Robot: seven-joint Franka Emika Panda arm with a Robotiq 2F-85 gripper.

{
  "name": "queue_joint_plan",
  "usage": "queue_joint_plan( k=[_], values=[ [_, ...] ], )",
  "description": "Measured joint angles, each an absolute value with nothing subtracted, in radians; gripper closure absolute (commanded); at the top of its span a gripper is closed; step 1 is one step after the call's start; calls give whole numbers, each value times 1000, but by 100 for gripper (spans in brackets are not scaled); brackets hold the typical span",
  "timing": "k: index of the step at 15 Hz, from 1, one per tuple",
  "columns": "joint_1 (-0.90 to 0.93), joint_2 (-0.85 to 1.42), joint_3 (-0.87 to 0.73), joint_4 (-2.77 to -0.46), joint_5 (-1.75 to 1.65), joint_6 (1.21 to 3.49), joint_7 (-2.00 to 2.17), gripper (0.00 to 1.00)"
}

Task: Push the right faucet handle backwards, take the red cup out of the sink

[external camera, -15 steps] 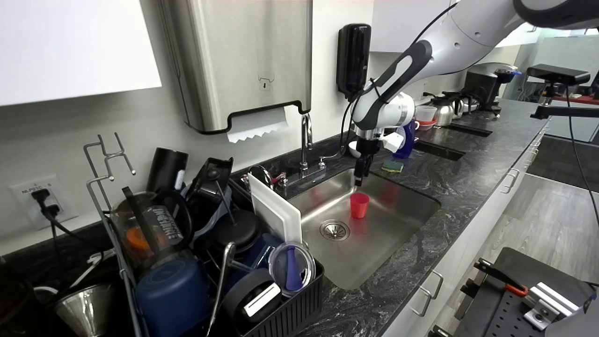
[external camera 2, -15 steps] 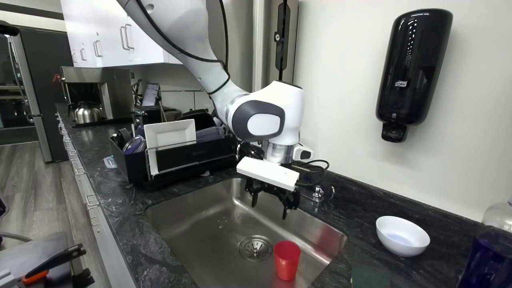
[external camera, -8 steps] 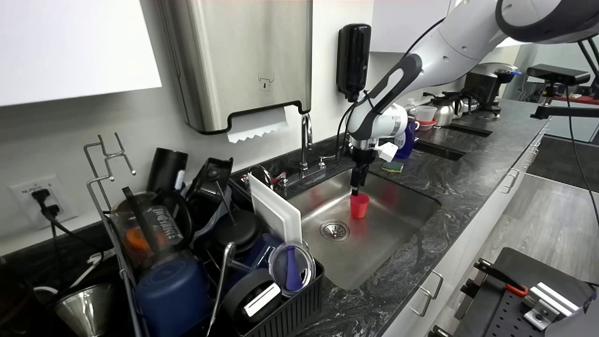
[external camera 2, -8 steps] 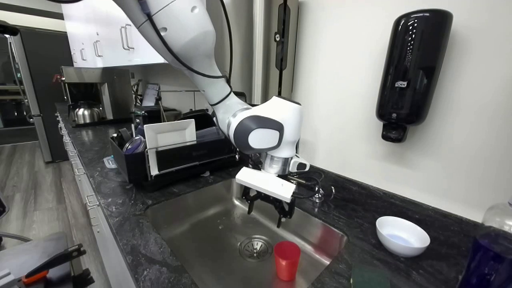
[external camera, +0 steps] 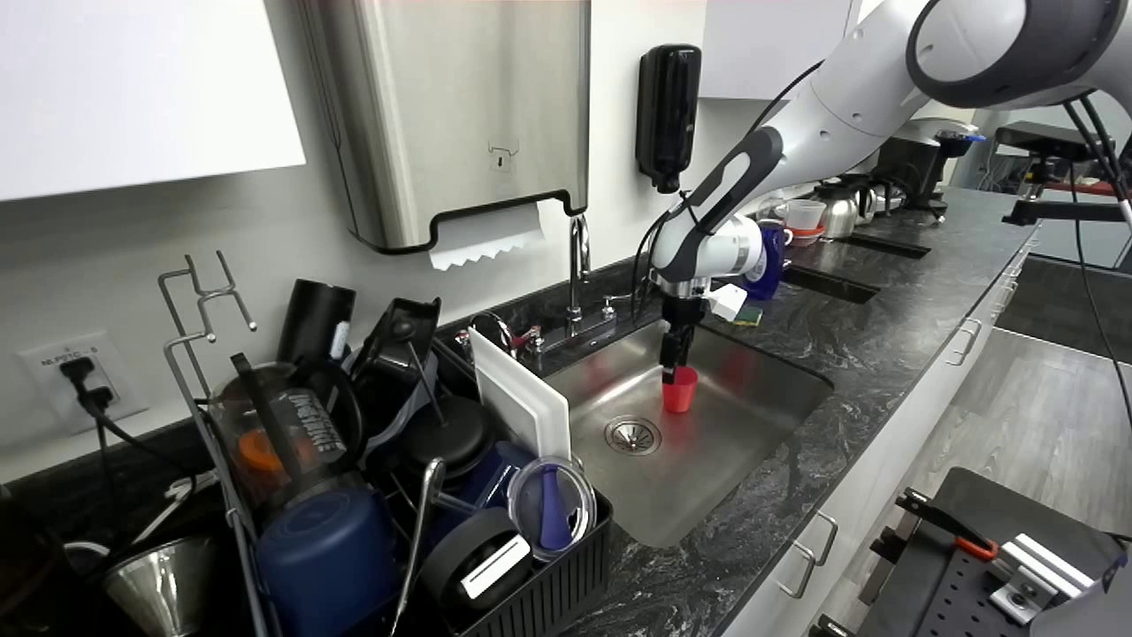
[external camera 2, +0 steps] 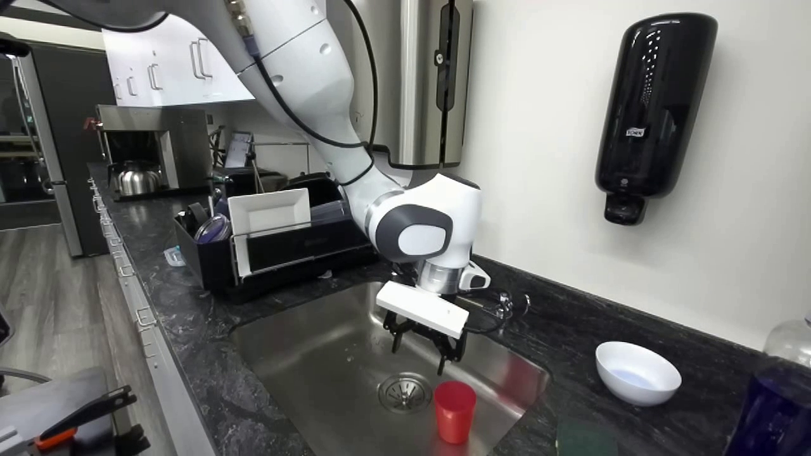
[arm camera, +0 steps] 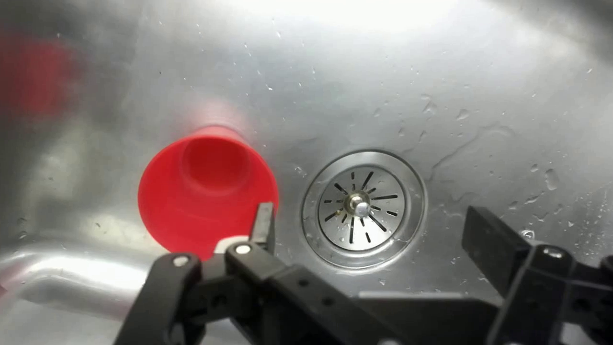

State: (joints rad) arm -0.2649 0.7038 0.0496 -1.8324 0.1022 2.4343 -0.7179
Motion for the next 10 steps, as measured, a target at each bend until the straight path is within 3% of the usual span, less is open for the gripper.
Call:
queue_joint_plan(
  k=[10],
  values=[
    [-265, 774, 50, -1791, 20, 2448, -729, 0]
  ],
)
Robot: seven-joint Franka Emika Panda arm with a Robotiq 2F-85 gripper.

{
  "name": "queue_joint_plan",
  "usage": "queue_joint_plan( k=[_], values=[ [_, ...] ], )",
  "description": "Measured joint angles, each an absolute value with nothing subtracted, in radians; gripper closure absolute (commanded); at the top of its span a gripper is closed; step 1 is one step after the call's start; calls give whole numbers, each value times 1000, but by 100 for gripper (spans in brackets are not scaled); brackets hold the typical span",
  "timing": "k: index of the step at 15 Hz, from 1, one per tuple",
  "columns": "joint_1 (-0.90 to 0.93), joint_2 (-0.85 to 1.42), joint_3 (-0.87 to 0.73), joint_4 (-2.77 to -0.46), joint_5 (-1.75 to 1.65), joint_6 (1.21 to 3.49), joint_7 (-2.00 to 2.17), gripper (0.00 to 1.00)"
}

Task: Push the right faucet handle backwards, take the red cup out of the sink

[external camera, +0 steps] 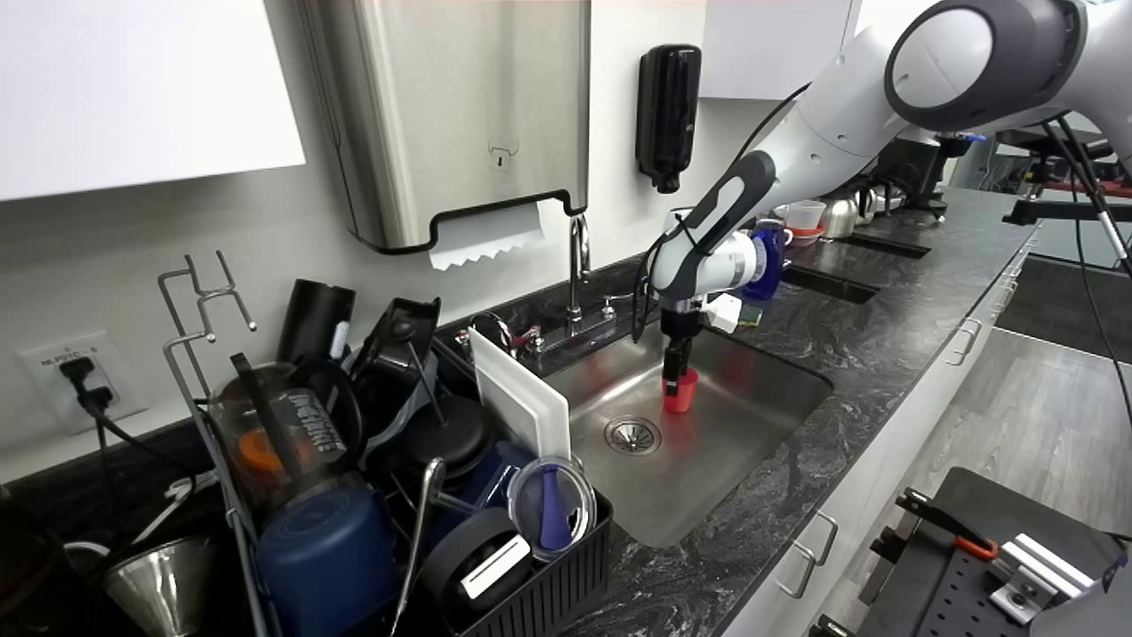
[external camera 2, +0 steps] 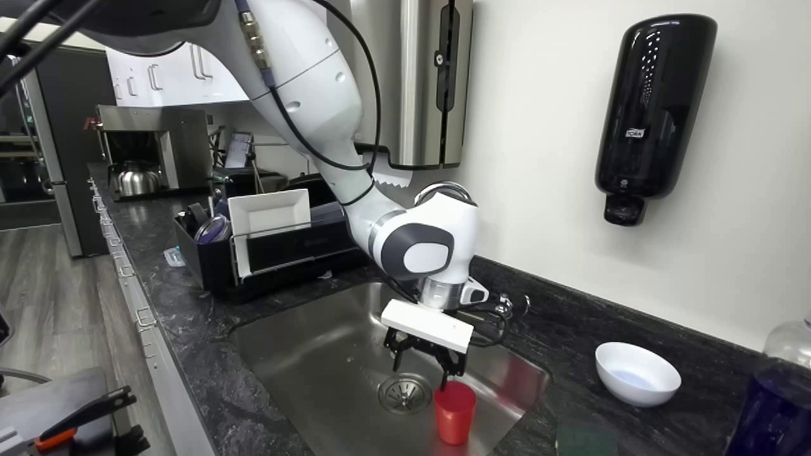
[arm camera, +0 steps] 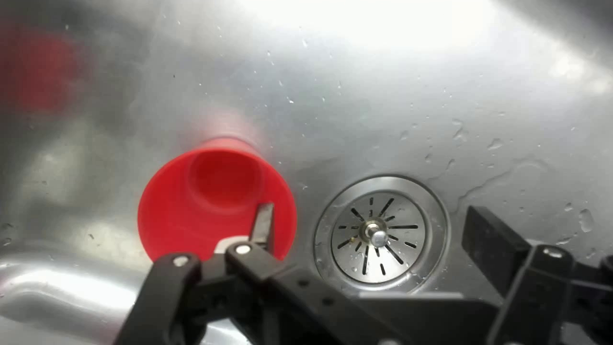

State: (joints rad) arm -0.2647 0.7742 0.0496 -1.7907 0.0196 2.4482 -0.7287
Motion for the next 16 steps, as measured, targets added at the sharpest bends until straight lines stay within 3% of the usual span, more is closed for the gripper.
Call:
queue_joint_plan(
  k=[16],
  values=[
    [-269, 829, 47, -1791, -79, 2588, -747, 0]
  ],
)
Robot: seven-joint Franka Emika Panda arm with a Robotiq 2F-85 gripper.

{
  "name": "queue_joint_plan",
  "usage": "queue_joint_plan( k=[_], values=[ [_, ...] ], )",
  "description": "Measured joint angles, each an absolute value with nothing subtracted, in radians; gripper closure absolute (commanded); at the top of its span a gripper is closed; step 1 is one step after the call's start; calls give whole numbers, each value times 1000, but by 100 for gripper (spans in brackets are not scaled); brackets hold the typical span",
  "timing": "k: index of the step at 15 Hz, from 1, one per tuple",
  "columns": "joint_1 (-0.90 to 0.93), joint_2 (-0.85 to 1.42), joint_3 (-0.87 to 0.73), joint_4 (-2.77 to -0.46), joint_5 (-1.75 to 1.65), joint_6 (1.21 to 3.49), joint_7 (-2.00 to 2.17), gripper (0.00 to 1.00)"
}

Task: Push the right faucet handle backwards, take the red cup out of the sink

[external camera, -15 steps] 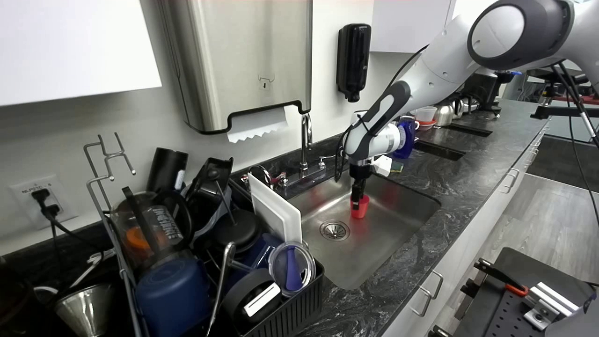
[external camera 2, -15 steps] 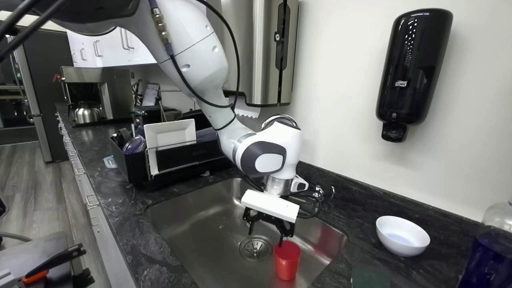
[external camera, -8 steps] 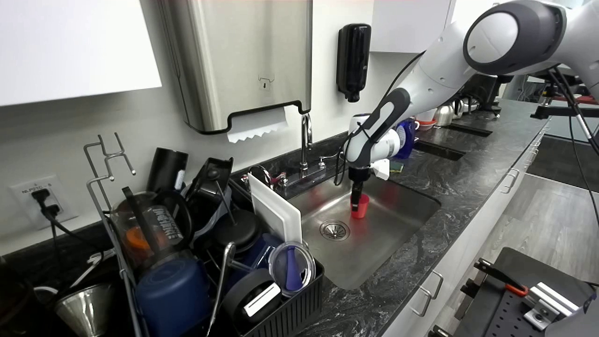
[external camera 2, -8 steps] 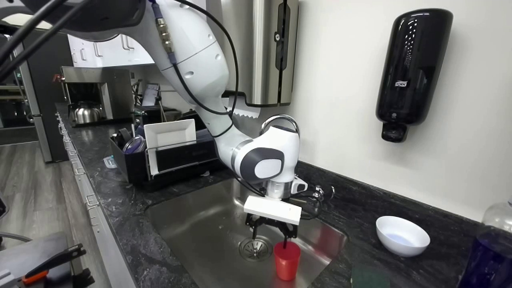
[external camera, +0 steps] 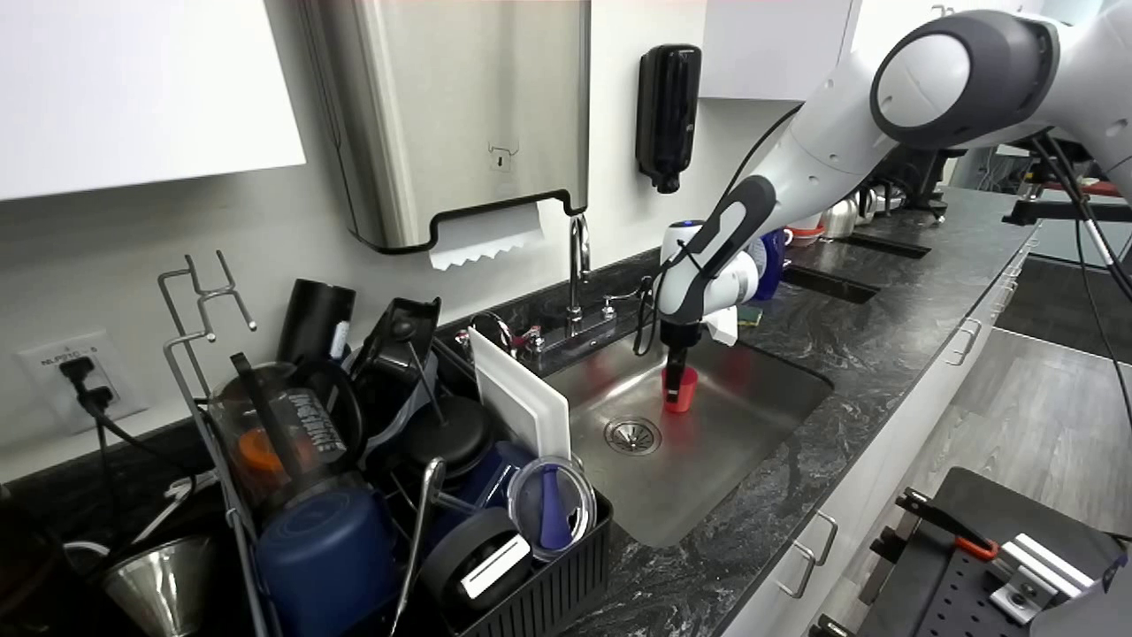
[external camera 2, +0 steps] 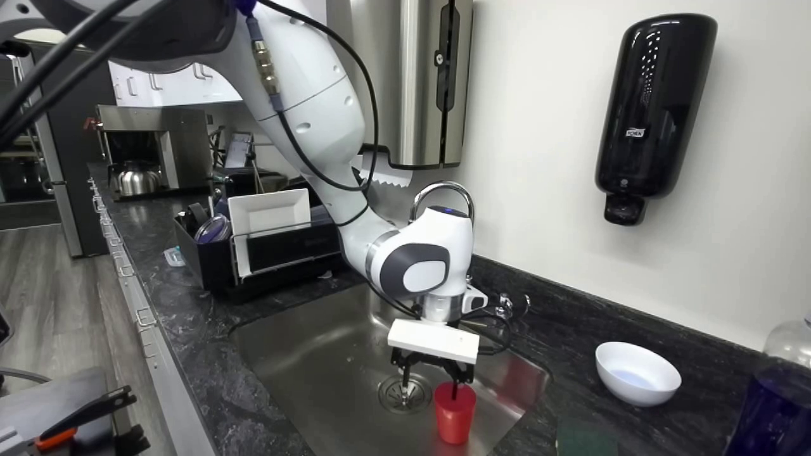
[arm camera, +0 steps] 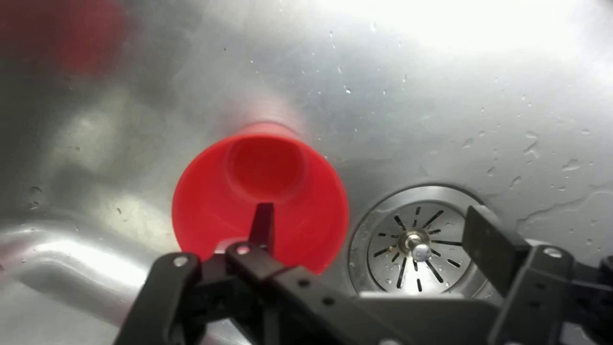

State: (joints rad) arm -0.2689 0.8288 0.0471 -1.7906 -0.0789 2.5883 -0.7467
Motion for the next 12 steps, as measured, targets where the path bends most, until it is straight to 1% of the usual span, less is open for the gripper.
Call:
queue_joint_plan(
  k=[9, 10, 11, 12],
  values=[
    [-270, 846, 44, -1791, -93, 2611, -747, 0],
    [-270, 848, 44, -1791, -93, 2617, -747, 25],
    [-270, 850, 43, -1792, -94, 2622, -747, 28],
    [-270, 851, 43, -1792, -95, 2627, -747, 34]
  ],
)
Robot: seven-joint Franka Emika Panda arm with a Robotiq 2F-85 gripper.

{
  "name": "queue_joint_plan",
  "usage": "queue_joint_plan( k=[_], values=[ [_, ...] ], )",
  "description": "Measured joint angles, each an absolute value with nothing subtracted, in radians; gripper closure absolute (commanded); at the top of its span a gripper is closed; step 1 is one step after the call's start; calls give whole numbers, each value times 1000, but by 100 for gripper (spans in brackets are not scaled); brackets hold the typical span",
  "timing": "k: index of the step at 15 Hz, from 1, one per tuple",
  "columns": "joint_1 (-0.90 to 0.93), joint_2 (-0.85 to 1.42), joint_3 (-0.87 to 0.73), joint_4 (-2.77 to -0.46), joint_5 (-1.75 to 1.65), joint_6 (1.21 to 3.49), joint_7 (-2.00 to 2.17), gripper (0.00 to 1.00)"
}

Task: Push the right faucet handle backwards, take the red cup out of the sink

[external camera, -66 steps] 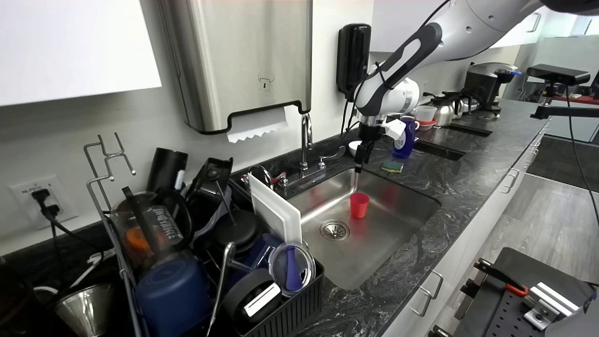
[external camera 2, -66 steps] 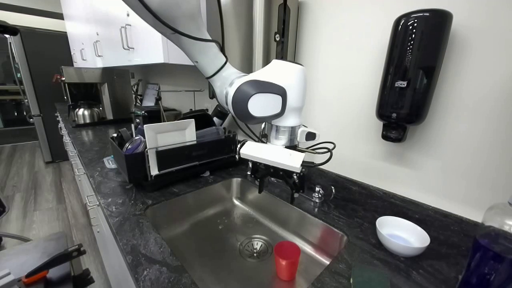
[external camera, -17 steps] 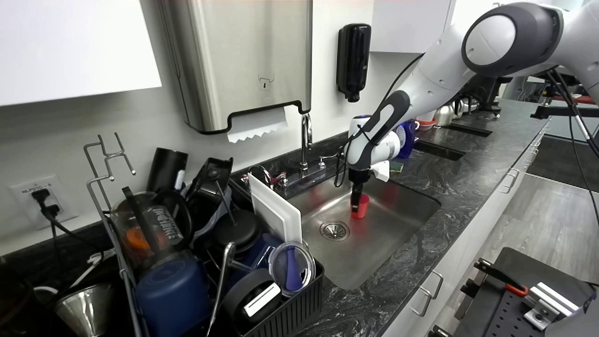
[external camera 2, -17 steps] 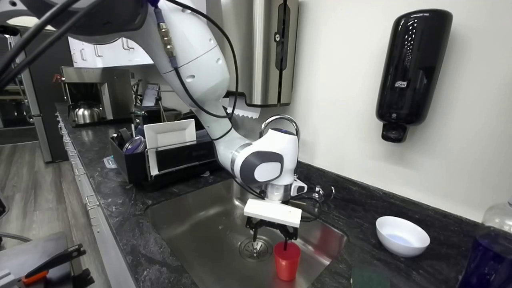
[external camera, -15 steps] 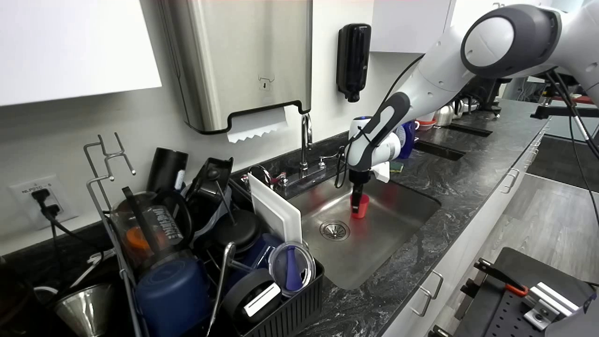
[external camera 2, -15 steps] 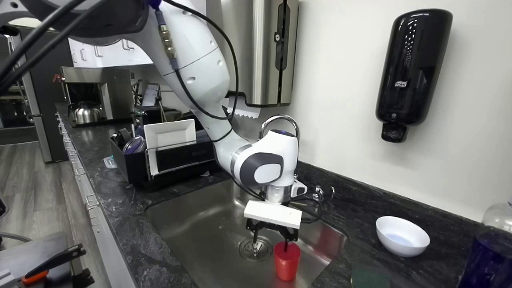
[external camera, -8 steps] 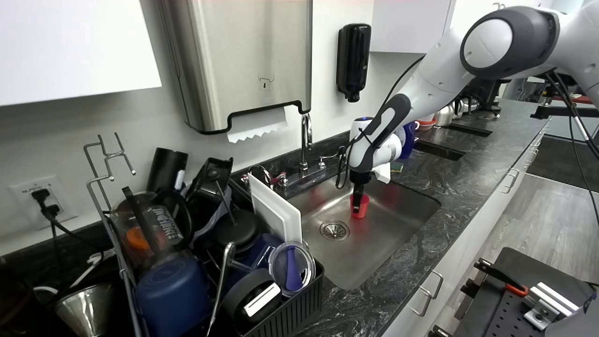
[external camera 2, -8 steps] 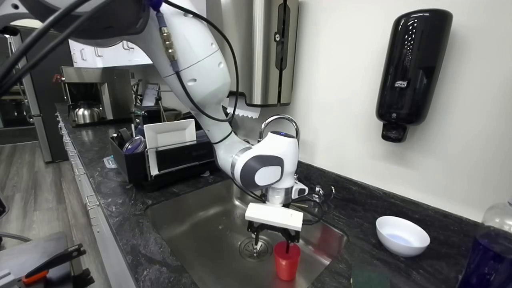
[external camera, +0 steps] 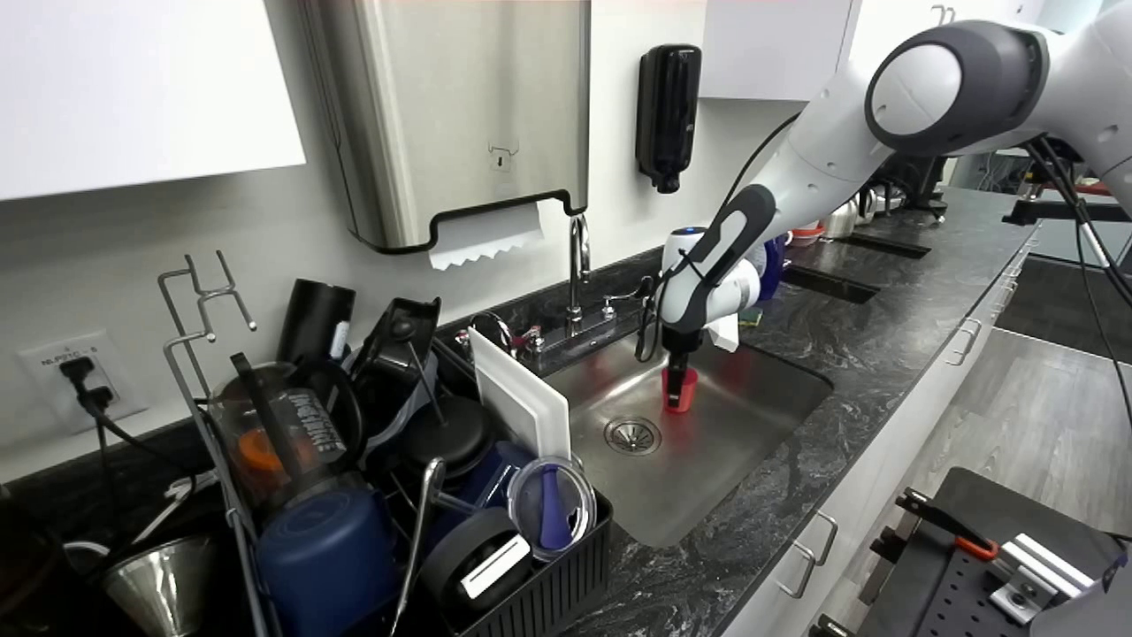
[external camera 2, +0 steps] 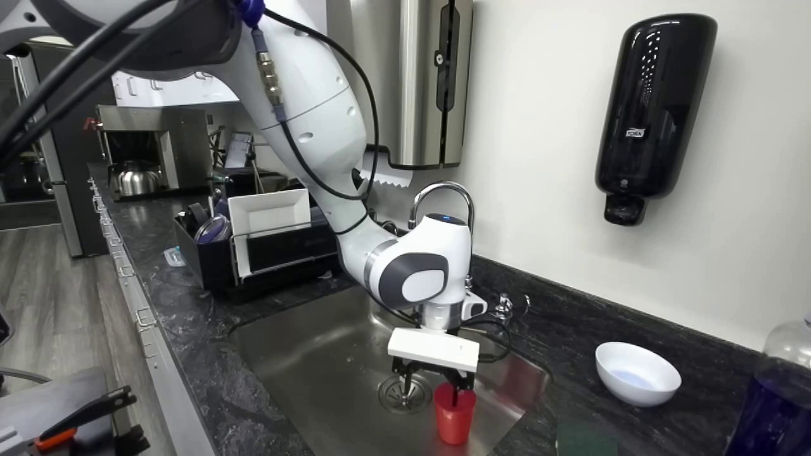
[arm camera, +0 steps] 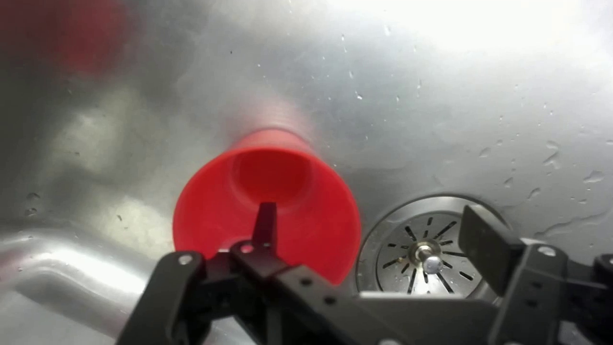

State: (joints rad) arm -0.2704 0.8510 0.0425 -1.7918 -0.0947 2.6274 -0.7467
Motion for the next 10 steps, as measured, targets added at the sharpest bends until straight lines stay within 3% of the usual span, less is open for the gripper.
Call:
queue_joint_plan(
  k=[9, 10],
  values=[
    [-271, 851, 39, -1792, -120, 2640, -747, 98],
    [-271, 851, 38, -1792, -122, 2640, -747, 99]
  ],
)
